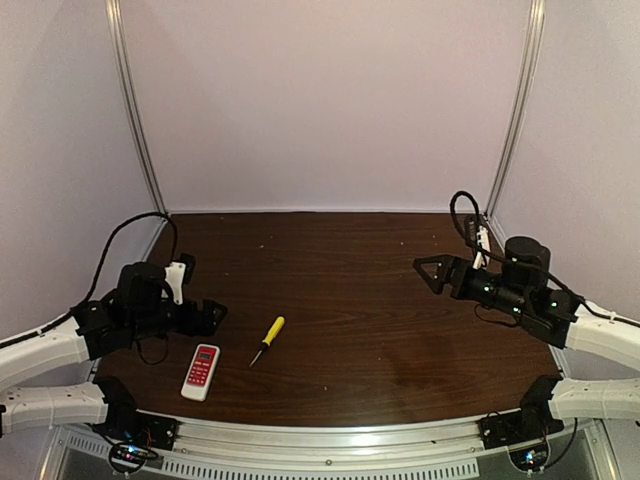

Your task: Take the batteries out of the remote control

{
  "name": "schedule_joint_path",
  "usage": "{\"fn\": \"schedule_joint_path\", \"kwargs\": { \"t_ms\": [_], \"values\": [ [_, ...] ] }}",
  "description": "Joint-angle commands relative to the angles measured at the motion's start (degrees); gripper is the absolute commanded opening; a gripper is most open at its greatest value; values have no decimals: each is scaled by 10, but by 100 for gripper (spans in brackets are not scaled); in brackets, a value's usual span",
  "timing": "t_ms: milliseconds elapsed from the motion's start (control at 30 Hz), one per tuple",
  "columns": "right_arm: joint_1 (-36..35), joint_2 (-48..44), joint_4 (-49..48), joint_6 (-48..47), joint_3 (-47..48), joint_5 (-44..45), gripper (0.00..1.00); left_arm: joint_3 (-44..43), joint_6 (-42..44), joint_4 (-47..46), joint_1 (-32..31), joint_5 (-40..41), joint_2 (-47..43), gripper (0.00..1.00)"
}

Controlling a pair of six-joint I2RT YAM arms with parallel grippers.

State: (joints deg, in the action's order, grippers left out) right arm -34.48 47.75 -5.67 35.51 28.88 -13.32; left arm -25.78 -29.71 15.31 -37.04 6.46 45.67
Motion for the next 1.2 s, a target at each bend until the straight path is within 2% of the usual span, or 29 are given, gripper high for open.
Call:
{"fn": "schedule_joint_path", "kwargs": {
  "t_ms": [0, 367, 800, 1000, 1167],
  "values": [
    [-44, 47, 4, -26, 38, 55, 100, -12, -11, 10, -18, 13, 15, 97],
    [-153, 191, 33, -71, 107, 136, 100, -30, -26, -5, -74, 44, 65, 97],
    [-234, 303, 86, -72, 177, 225, 100, -86, -34, -20, -205, 106, 237, 87],
    [-243, 308, 96, -63, 173, 241, 100, -112, -116, 42, -243, 186, 285, 85],
    [-251, 300, 96, -55, 154, 251, 100, -81, -186, 89, -249, 210, 249, 83]
  ]
}}
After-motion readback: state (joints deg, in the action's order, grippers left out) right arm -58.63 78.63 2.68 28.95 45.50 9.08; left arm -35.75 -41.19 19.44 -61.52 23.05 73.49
